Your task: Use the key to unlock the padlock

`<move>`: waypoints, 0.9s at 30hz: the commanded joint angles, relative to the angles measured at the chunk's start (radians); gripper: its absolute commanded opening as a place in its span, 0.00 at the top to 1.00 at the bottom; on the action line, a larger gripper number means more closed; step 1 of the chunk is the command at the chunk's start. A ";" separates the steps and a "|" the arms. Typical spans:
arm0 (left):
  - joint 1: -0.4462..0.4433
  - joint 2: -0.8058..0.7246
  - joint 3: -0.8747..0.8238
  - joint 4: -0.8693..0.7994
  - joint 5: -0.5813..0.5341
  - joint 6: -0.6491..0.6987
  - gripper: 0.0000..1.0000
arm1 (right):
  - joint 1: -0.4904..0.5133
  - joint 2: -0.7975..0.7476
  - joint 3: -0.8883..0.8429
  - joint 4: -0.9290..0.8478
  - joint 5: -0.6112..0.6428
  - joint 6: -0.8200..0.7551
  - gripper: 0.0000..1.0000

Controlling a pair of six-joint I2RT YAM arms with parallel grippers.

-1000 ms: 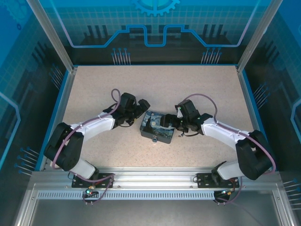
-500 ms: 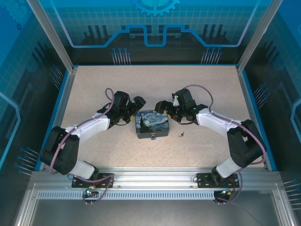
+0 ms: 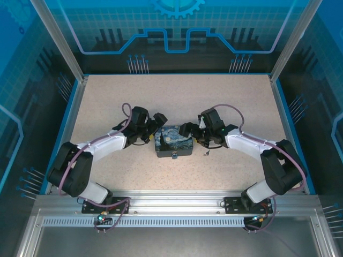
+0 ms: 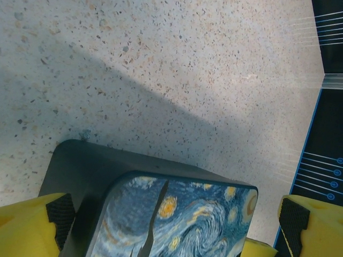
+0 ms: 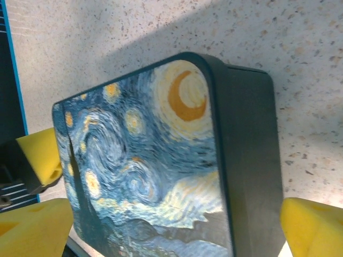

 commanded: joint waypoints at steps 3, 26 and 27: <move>-0.003 0.058 0.101 0.011 0.020 0.006 0.01 | -0.001 0.053 0.101 0.051 -0.056 0.046 0.00; 0.002 0.134 0.130 0.039 0.002 -0.016 0.01 | -0.052 0.217 0.196 0.103 -0.044 0.136 0.00; 0.002 0.127 0.122 0.039 0.000 -0.018 0.01 | -0.052 0.217 0.202 0.093 -0.034 0.135 0.00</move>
